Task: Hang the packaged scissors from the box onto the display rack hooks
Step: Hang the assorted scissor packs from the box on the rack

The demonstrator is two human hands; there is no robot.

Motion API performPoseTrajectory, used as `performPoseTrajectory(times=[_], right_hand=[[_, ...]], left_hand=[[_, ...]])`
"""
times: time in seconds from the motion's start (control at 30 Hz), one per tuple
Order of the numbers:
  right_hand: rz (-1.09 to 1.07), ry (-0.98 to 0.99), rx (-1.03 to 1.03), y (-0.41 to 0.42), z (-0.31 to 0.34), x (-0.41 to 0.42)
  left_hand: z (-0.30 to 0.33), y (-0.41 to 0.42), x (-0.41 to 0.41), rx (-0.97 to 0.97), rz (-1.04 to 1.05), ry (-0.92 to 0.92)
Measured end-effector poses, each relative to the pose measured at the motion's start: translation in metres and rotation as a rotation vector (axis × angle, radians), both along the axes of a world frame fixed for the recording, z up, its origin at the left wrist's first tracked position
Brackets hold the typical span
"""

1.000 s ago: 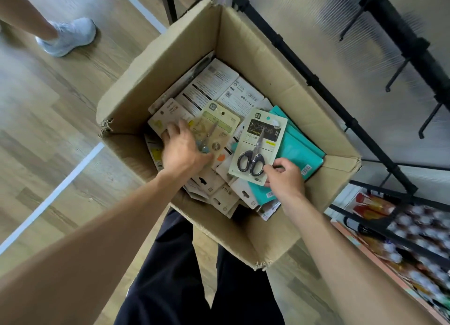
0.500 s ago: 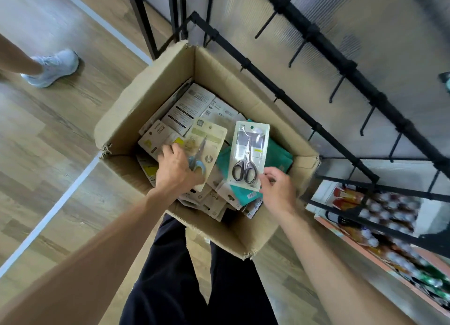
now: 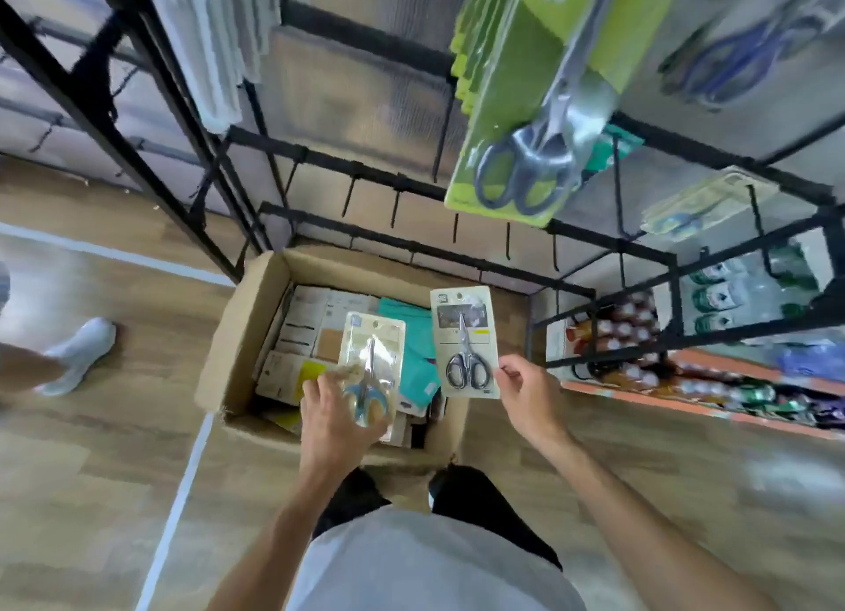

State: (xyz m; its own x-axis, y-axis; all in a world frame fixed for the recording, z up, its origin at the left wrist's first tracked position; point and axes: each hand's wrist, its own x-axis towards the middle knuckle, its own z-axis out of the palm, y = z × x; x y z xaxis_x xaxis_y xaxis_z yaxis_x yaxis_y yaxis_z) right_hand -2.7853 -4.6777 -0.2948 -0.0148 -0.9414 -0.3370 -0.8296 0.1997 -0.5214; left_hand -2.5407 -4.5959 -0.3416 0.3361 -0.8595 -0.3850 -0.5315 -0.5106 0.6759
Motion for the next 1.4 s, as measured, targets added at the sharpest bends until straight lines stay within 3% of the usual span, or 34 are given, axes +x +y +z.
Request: performPoseTrajectory(times=[0.5,0.7,0.87,1.0,1.4], right_hand=[[-0.362,-0.136,-0.207,0.011,0.054,-0.179],[-0.466,-0.213,-0.236,-0.006,0.062,-0.261],[-0.461,-0.227,-0.263,-0.017,0.061,-0.3],[-0.46,-0.261,-0.269,-0.024,0.055,-0.317],[-0.403,-0.336,-0.265,-0.038,0.056,-0.33]], left_hand=[[0.072,-0.083,-0.139,-0.38,-0.47,-0.099],[0.078,-0.114,-0.205,-0.379,-0.468,-0.175],[0.08,-0.123,-0.245,-0.49,-0.493,-0.17],[0.084,-0.122,-0.264,-0.55,-0.494,-0.213],[0.089,-0.111,-0.279,-0.46,-0.438,-0.261]])
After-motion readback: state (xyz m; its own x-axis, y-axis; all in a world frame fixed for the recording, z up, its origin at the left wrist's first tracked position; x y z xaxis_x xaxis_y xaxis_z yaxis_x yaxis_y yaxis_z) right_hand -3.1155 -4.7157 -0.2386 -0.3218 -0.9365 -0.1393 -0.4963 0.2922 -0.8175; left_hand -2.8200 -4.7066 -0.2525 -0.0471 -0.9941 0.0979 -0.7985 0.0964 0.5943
